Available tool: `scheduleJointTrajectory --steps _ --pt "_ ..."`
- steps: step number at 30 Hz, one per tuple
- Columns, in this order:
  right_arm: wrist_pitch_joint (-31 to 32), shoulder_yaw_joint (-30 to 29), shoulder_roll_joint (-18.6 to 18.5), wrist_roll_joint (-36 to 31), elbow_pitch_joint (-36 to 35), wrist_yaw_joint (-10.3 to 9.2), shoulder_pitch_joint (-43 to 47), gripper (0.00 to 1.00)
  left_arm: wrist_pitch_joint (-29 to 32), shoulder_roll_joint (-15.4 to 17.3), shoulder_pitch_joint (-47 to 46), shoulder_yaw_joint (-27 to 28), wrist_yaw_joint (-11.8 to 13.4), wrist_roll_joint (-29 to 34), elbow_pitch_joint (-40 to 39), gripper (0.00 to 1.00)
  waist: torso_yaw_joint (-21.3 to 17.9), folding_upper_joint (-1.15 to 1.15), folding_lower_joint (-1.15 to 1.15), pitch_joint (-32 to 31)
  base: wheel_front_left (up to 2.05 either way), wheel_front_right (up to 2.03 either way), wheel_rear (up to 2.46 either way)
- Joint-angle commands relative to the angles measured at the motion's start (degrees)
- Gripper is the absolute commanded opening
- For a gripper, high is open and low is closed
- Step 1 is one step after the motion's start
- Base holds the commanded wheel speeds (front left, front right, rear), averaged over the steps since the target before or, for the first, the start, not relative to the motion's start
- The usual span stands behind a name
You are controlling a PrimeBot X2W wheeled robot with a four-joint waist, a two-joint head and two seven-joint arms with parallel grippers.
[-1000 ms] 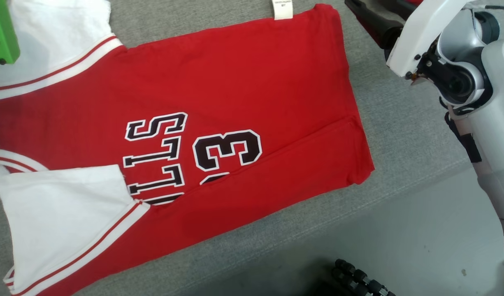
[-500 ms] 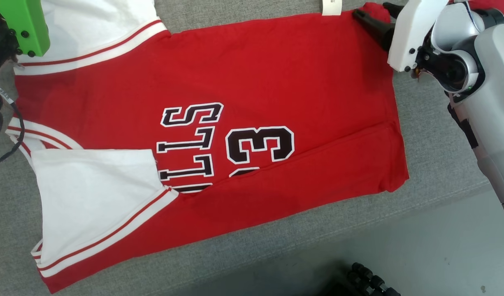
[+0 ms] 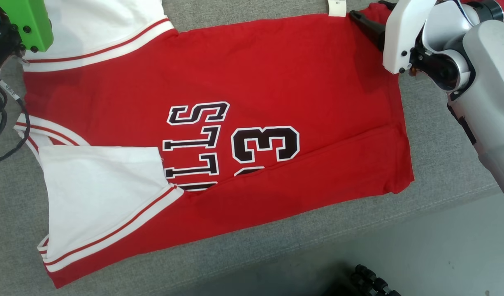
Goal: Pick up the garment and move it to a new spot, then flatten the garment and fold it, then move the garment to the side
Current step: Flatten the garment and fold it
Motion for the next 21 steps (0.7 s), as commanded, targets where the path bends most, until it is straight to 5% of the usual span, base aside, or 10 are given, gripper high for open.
scheduleJointTrajectory --steps 1,13,21 --pt "-0.53 0.79 -0.48 -0.19 1.00 -0.01 -0.36 0.03 -0.49 -0.18 -0.42 0.23 -0.15 -0.43 -0.20 0.00 0.51 0.00 0.00 -0.23 0.00 0.00 0.00" --pt "-4.43 4.04 -2.31 2.66 3.31 -0.01 -2.01 0.00 -2.42 -0.06 2.81 0.87 -0.73 -2.18 -1.12 0.00 2.55 0.00 0.00 -2.56 0.00 0.00 0.00" --pt "-9.57 5.96 -5.21 5.58 -1.18 -0.01 0.34 0.00 -4.33 -0.38 5.68 1.57 -0.99 -3.71 -2.48 0.00 3.26 0.00 0.00 -5.26 0.00 0.00 0.00"
